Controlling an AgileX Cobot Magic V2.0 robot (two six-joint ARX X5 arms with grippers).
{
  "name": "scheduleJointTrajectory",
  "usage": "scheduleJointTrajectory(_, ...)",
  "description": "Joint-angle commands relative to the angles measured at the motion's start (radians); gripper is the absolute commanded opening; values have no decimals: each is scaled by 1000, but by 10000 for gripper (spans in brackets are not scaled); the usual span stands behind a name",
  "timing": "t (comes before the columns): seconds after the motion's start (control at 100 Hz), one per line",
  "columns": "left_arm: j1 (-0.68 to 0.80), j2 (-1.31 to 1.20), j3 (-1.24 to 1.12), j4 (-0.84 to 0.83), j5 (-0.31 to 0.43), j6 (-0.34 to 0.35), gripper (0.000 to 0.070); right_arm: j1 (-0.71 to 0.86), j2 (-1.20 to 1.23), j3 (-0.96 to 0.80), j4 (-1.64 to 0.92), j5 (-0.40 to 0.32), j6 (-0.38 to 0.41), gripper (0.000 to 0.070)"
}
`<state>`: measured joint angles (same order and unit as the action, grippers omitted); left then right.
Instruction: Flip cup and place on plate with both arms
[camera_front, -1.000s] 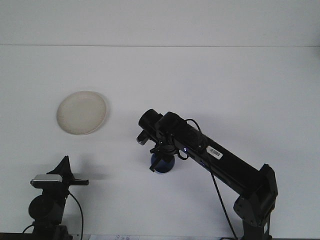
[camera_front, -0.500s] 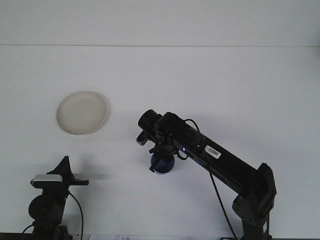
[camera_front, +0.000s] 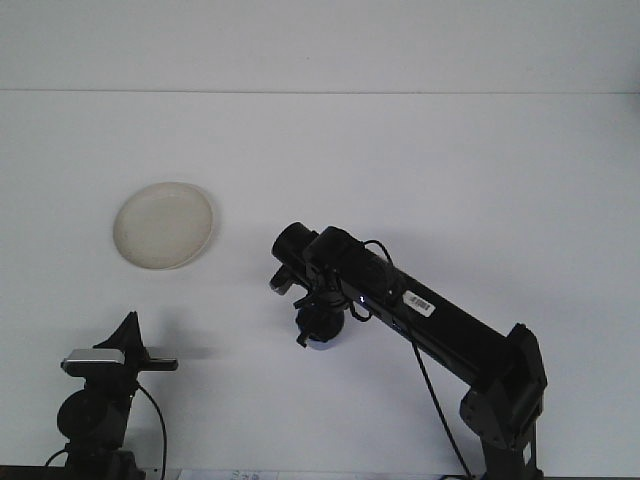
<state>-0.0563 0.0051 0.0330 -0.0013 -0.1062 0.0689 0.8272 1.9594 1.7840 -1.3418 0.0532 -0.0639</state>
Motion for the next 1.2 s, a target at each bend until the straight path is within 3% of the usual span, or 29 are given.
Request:
scheduleJointTrajectory(0.0,0,-2,-19,10,-1,5,16,10,14,43,-19,0,-4,495)
scheduleJointTrajectory(0.23,0,-2,-19,10,-1,5,16,-4,-83,151,-23,1,-5,495)
scheduleJointTrajectory(0.32,0,-2,-19,10,-1,5,16,-18,-161,188,-24,35,-4,495)
scheduleJointTrajectory(0.41,0,-2,-19,10,-1,5,16,-41,-263,192,-6,87,-3,495)
scheduleJointTrajectory(0.57,0,-2,-19,10,-1,5,16,-90,-493,131,96,87,4,495)
scheduleJointTrajectory(0.71,0,-2,-19,10,-1,5,16,-105,-758,-99,274,133,20,496)
scheduleJointTrajectory(0.96,0,-2,-19,10,-1,5,16,-105,-1269,-716,620,259,67,496)
scheduleJointTrajectory(1.19,0,-2,-19,10,-1,5,16,-105,-1624,-1091,797,262,79,496)
